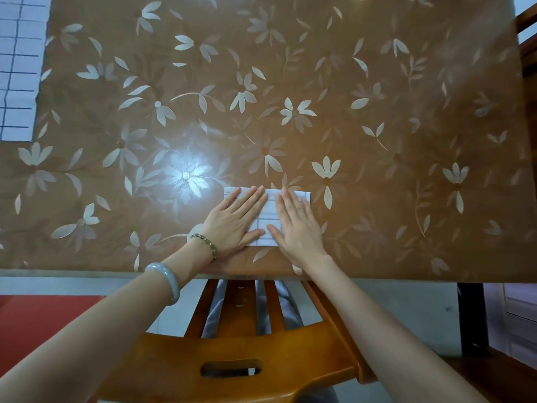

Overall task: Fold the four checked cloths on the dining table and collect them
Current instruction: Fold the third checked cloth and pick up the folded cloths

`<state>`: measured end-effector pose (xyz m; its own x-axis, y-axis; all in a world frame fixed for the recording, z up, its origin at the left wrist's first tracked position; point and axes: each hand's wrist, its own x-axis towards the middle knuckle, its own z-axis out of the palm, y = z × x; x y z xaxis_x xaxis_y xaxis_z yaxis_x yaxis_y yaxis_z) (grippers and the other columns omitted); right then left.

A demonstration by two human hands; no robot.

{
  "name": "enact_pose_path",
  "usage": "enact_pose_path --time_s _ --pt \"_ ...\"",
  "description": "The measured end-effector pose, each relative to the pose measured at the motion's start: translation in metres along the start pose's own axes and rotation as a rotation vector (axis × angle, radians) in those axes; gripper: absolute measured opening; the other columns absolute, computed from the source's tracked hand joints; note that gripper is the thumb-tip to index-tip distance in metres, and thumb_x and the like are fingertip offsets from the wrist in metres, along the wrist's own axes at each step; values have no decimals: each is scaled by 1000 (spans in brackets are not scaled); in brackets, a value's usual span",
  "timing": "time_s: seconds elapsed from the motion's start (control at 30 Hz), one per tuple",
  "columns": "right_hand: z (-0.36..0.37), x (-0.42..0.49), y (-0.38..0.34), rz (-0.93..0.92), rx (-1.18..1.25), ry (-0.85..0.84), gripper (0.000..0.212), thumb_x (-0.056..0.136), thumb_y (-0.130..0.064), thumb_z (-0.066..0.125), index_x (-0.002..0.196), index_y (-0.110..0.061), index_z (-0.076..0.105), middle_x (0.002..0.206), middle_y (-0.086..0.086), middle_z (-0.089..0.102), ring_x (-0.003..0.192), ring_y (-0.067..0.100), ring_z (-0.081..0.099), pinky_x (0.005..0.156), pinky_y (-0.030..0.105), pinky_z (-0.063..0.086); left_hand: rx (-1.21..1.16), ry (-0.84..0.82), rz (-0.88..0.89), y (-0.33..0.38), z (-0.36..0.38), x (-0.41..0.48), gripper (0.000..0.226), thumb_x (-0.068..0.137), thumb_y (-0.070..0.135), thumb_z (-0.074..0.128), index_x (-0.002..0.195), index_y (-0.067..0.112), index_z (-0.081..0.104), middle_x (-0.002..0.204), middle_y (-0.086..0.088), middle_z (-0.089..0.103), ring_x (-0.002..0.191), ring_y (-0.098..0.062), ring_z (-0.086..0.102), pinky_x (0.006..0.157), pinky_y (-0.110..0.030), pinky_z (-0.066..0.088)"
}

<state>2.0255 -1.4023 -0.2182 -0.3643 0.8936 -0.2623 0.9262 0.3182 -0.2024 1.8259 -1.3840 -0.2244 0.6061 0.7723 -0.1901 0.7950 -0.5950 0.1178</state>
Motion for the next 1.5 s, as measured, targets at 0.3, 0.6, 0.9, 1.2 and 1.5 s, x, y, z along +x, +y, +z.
enact_pose_path --time_s 0.3,0.6,0.9,1.2,1.5 --pt "-17 -13 26 164 -131 -4 88 89 -70 9 151 -8 11 159 12 6 147 27 2 115 49 -12 73 -42 -83 -31 -8 -27 102 83 82 15 151 6 10 158 -10 11 147 -20 -2 118 -52 8" --pt "-9 25 -31 6 -9 -2 63 97 -41 21 147 -3 26 155 14 25 145 24 19 118 42 4 59 -68 -48 -7 -6 -1 101 84 79 8 150 3 14 158 -13 14 147 -25 7 118 -52 8" --pt "-6 -2 35 128 -149 -50 79 95 -61 9 151 -6 8 158 10 4 147 23 4 118 47 -2 32 -92 -103 -12 -8 -8 113 76 88 17 151 5 8 159 -10 7 147 -23 4 118 -53 4" --pt "-29 -1 50 127 25 -102 76 94 -60 33 152 -16 12 160 12 -2 147 27 -8 116 43 -10 -148 -58 -116 -31 -18 -16 98 83 80 22 151 9 20 157 -6 20 145 -19 16 117 -45 3" --pt "-46 22 49 189 251 98 27 83 -16 63 109 -11 60 118 7 46 117 26 37 104 39 33 -386 37 -487 -34 -50 22 35 77 36 74 103 18 61 96 2 55 101 -26 46 84 -31 27"
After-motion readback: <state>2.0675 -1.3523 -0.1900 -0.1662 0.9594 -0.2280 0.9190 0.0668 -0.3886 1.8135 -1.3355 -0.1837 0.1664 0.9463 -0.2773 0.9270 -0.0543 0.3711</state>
